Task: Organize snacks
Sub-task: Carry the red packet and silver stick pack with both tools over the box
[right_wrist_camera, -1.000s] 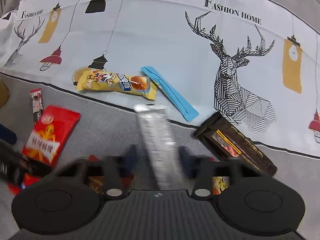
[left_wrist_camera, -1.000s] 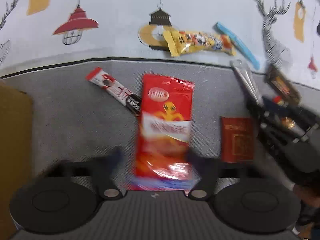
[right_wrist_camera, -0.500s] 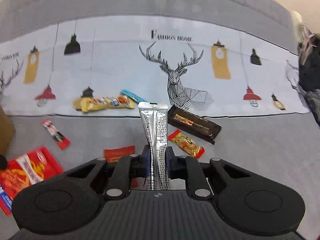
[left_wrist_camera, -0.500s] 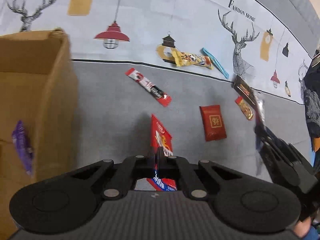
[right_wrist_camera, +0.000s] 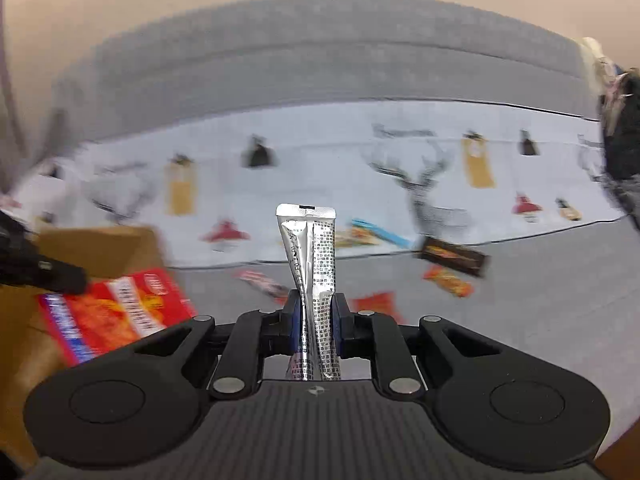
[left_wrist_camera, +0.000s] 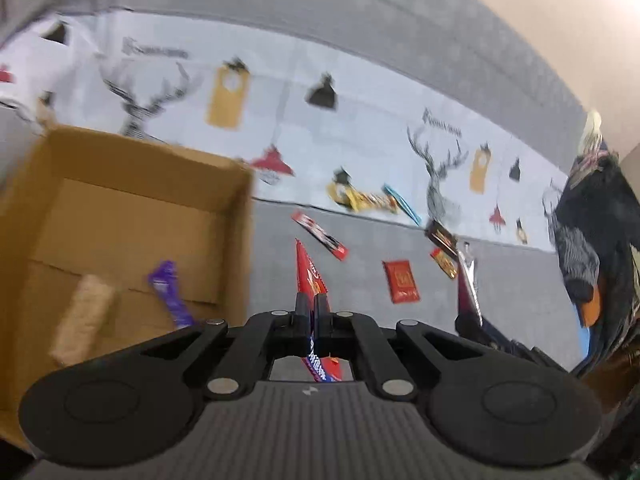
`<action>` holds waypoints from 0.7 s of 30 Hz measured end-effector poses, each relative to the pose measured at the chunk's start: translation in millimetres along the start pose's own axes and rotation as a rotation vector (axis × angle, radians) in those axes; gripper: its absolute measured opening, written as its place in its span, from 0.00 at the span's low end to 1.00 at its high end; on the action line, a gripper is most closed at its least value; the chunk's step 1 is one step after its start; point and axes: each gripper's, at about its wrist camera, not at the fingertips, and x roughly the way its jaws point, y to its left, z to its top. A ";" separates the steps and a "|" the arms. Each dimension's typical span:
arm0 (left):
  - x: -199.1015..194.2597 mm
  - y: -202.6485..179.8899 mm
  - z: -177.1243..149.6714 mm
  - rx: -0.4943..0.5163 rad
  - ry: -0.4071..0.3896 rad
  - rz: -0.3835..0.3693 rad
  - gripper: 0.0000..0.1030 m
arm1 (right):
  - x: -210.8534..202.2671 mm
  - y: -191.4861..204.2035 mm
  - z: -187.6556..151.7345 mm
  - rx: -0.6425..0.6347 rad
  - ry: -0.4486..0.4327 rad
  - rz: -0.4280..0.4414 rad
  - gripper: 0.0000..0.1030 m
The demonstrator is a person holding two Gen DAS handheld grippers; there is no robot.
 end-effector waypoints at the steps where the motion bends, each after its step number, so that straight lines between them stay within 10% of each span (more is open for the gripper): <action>1: -11.7 9.5 -1.9 -0.011 -0.012 0.009 0.01 | -7.3 14.1 0.9 -0.005 -0.005 0.031 0.16; 9: -72.5 92.7 -14.1 -0.108 -0.073 0.056 0.01 | -30.2 114.3 2.4 -0.071 0.036 0.215 0.16; 21: -110.5 179.5 -25.1 -0.194 -0.127 0.069 0.01 | -28.8 204.4 -14.1 -0.180 0.119 0.268 0.16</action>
